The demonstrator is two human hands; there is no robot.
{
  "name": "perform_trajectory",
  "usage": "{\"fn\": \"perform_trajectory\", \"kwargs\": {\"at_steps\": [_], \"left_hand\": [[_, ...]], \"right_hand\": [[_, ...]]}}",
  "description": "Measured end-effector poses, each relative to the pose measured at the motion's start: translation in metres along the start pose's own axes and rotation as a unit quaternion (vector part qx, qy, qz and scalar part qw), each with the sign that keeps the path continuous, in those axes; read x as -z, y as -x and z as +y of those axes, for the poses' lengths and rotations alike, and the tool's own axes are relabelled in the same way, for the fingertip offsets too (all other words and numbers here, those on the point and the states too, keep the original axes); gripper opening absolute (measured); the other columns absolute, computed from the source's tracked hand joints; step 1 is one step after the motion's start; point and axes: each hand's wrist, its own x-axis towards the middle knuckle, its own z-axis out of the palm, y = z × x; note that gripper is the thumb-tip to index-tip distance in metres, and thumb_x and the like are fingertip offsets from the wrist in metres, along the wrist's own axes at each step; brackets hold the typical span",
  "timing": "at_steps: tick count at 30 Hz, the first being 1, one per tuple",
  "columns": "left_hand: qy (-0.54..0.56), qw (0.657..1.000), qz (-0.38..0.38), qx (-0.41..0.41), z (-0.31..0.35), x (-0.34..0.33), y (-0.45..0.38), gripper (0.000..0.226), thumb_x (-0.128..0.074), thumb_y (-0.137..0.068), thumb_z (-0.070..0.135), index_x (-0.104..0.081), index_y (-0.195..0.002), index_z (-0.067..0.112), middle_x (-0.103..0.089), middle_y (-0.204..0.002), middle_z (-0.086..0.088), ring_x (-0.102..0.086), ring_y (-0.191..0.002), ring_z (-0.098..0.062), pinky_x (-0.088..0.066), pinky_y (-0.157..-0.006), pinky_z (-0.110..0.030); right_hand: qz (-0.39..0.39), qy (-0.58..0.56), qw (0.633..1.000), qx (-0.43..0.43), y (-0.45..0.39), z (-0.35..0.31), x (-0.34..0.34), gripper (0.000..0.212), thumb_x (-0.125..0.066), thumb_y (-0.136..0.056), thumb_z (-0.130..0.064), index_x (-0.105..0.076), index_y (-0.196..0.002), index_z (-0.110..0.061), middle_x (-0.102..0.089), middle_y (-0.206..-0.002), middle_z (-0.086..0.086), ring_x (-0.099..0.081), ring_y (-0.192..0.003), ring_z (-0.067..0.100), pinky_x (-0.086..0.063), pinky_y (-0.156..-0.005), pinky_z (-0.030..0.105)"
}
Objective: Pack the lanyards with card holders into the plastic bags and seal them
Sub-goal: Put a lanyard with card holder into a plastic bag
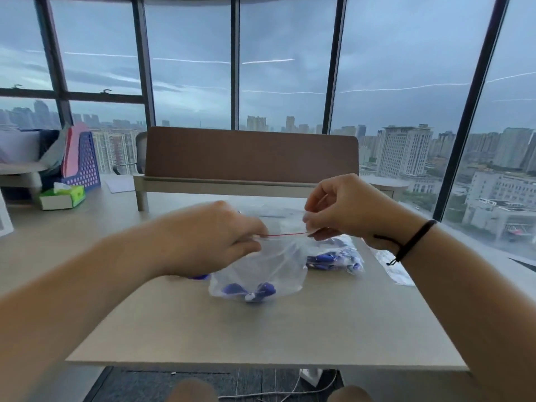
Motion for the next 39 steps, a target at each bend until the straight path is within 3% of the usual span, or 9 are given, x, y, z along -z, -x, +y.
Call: {"fn": "perform_trajectory", "kwargs": {"at_steps": [8,11,13,16,18,20,28,34,39], "left_hand": [[-0.002,0.983,0.175,-0.055,-0.025,0.030,0.005,0.014,-0.063,-0.093,0.040,-0.074,-0.096,0.033,-0.068,-0.091,0.017,-0.060,-0.083,-0.005,-0.053,-0.075,-0.037],[0.013,0.969,0.243,-0.036,-0.028,0.038,0.001,0.022,-0.065,-0.085,0.049,-0.076,-0.086,0.031,-0.059,-0.112,0.013,-0.048,-0.108,-0.008,-0.041,-0.088,-0.030],[0.046,0.968,0.248,0.001,-0.028,0.046,0.000,0.025,-0.065,-0.079,0.055,-0.076,-0.079,0.034,-0.054,-0.129,0.015,-0.042,-0.122,-0.005,-0.035,-0.096,-0.028],[0.139,0.966,0.212,0.056,-0.031,0.054,-0.001,0.034,-0.069,-0.073,0.058,-0.077,-0.073,0.025,-0.072,-0.101,0.010,-0.062,-0.087,-0.002,-0.047,-0.079,-0.017],[0.186,0.959,0.197,0.079,-0.033,0.057,-0.002,0.039,-0.072,-0.068,0.058,-0.075,-0.068,0.019,-0.071,-0.066,0.001,-0.061,-0.061,-0.012,-0.045,-0.058,-0.013],[0.220,0.950,0.203,0.083,-0.035,0.058,-0.003,0.039,-0.075,-0.067,0.054,-0.074,-0.065,0.015,-0.068,-0.058,-0.003,-0.060,-0.052,-0.012,-0.045,-0.052,-0.011],[0.353,0.904,0.226,0.087,-0.047,0.049,-0.013,0.010,-0.079,-0.079,0.019,-0.078,-0.089,0.017,-0.075,-0.073,-0.003,-0.068,-0.064,-0.017,-0.056,-0.061,-0.019],[0.493,0.817,0.276,0.113,-0.048,0.018,-0.042,0.055,-0.080,-0.075,0.017,-0.061,-0.127,0.023,-0.077,-0.083,-0.010,-0.074,-0.075,-0.021,-0.060,-0.072,-0.029],[0.595,0.765,0.178,0.169,-0.044,-0.040,-0.082,0.046,-0.078,-0.078,0.026,-0.067,-0.119,0.009,-0.077,-0.103,-0.010,-0.074,-0.095,-0.023,-0.061,-0.082,-0.031]], "right_hand": [[0.020,-0.063,0.998,-0.001,-0.002,-0.019,0.036,0.007,-0.065,-0.085,0.006,-0.066,-0.083,0.000,-0.073,-0.080,0.024,-0.074,-0.073,0.031,-0.063,-0.070,0.038],[0.009,-0.094,0.995,0.018,0.002,-0.023,0.044,0.006,-0.067,-0.087,-0.002,-0.067,-0.090,0.004,-0.073,-0.084,0.024,-0.073,-0.075,0.030,-0.062,-0.073,0.035],[-0.005,-0.107,0.993,0.041,0.006,-0.024,0.048,0.028,-0.075,-0.080,-0.018,-0.068,-0.093,0.006,-0.073,-0.086,0.024,-0.073,-0.076,0.028,-0.062,-0.074,0.033],[-0.014,-0.087,0.993,0.085,0.011,-0.024,0.054,0.048,-0.081,-0.060,-0.027,-0.071,-0.093,0.006,-0.074,-0.086,0.022,-0.073,-0.075,0.025,-0.062,-0.074,0.029],[-0.004,-0.059,0.991,0.122,0.011,-0.022,0.059,0.044,-0.082,-0.058,-0.019,-0.070,-0.092,0.006,-0.073,-0.082,0.023,-0.072,-0.071,0.026,-0.062,-0.070,0.029],[0.013,-0.037,0.987,0.156,0.009,-0.019,0.063,0.035,-0.080,-0.061,-0.017,-0.071,-0.087,0.004,-0.073,-0.075,0.021,-0.071,-0.066,0.025,-0.061,-0.064,0.028],[0.063,-0.034,0.981,0.179,-0.004,-0.004,0.072,0.032,-0.077,-0.067,-0.025,-0.071,-0.084,0.001,-0.075,-0.078,0.012,-0.068,-0.065,0.016,-0.053,-0.055,0.025],[0.112,-0.193,0.970,0.094,-0.032,0.026,0.068,0.007,-0.067,-0.088,-0.012,-0.062,-0.087,-0.007,-0.074,-0.079,0.013,-0.071,-0.068,0.024,-0.060,-0.074,0.039],[0.130,-0.266,0.954,0.051,-0.059,0.053,0.061,0.009,-0.060,-0.095,-0.011,-0.058,-0.086,-0.011,-0.074,-0.082,0.016,-0.072,-0.070,0.031,-0.062,-0.073,0.044]]}}
